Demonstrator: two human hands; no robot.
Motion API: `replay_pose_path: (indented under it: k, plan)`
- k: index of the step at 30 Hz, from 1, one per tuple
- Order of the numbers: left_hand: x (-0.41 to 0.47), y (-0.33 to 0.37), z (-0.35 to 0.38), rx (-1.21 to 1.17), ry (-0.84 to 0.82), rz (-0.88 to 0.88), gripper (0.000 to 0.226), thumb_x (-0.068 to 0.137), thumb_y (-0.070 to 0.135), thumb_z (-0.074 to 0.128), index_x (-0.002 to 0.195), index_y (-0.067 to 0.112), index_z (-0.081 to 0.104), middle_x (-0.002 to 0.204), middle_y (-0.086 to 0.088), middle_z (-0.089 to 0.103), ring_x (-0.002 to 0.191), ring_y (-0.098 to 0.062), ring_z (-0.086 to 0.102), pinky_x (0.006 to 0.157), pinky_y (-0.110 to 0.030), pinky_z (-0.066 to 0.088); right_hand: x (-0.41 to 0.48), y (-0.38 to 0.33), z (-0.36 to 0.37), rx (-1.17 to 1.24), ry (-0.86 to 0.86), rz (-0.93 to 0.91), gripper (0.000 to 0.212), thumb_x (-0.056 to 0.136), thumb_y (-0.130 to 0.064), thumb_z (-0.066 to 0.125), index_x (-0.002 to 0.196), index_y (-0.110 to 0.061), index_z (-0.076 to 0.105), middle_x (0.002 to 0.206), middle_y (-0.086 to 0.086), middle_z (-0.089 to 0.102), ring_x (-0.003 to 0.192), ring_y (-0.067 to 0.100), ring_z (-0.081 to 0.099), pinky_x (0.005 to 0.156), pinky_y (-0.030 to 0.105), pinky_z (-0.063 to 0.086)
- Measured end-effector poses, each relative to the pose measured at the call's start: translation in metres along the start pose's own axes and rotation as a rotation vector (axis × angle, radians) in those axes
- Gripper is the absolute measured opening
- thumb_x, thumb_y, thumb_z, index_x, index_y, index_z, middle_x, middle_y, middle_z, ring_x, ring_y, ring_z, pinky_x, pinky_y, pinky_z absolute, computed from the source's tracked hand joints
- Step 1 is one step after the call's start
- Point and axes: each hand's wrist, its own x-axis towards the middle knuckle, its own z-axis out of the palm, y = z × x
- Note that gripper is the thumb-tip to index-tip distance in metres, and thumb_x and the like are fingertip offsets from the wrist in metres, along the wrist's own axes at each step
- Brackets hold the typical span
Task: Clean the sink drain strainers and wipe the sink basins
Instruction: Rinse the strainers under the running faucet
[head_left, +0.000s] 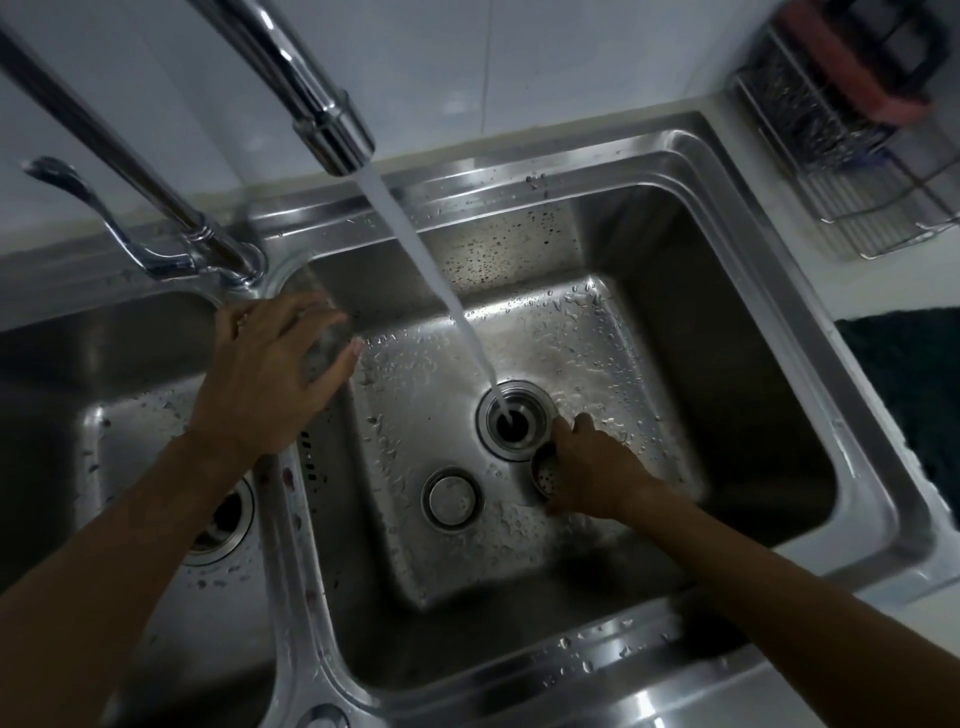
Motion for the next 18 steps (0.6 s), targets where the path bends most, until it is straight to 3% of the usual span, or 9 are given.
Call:
replay_pose_path:
  k: [4, 8, 12, 15, 18]
  plan:
    - [0.000, 0.001, 0.001, 0.000, 0.017, 0.000, 0.046, 0.099, 0.054, 0.050, 0.123, 0.019, 0.070, 0.133, -0.004, 0.065, 0.120, -0.026, 0.062, 0.104, -0.043, 0.031, 0.001, 0.008, -0.004, -0.064, 0.060, 0.096, 0.096, 0.071, -0.041, 0.087, 0.142, -0.011, 0.029, 0.135, 0.017, 0.038, 0.119, 0.038, 0.054, 0.088, 0.045, 0.055]
    - [0.000, 0.000, 0.000, -0.009, 0.009, -0.001, 0.047, 0.099, 0.054, 0.050, 0.124, 0.019, 0.069, 0.134, -0.004, 0.064, 0.122, -0.026, 0.061, 0.105, -0.042, 0.030, 0.003, 0.014, -0.008, -0.019, 0.017, 0.140, 0.093, 0.073, -0.034, 0.086, 0.142, -0.012, 0.029, 0.138, 0.017, 0.038, 0.120, 0.036, 0.054, 0.089, 0.043, 0.053]
    - [0.000, 0.000, 0.000, 0.001, -0.003, -0.005, 0.048, 0.098, 0.054, 0.048, 0.125, 0.019, 0.068, 0.136, -0.004, 0.063, 0.123, -0.026, 0.060, 0.105, -0.044, 0.030, -0.001, 0.002, -0.013, -0.117, 0.026, 0.149, 0.095, 0.073, -0.045, 0.084, 0.142, -0.011, 0.029, 0.140, 0.014, 0.039, 0.126, 0.037, 0.046, 0.099, 0.046, 0.049]
    - [-0.001, -0.001, 0.001, -0.007, -0.012, -0.008, 0.049, 0.098, 0.055, 0.048, 0.126, 0.020, 0.068, 0.136, -0.003, 0.063, 0.124, -0.025, 0.059, 0.105, -0.044, 0.031, -0.010, -0.023, -0.020, -0.193, 0.193, 0.048, 0.091, 0.079, -0.054, 0.073, 0.146, -0.012, 0.028, 0.145, 0.012, 0.040, 0.130, 0.034, 0.045, 0.104, 0.047, 0.045]
    - [0.000, 0.000, -0.002, -0.012, 0.002, -0.027, 0.048, 0.098, 0.055, 0.050, 0.126, 0.020, 0.068, 0.138, -0.004, 0.061, 0.126, -0.025, 0.058, 0.106, -0.043, 0.032, -0.017, -0.063, -0.024, -0.049, 0.258, -0.176, 0.068, 0.094, -0.042, 0.059, 0.148, -0.011, 0.031, 0.148, 0.012, 0.045, 0.130, 0.032, 0.050, 0.102, 0.046, 0.048]
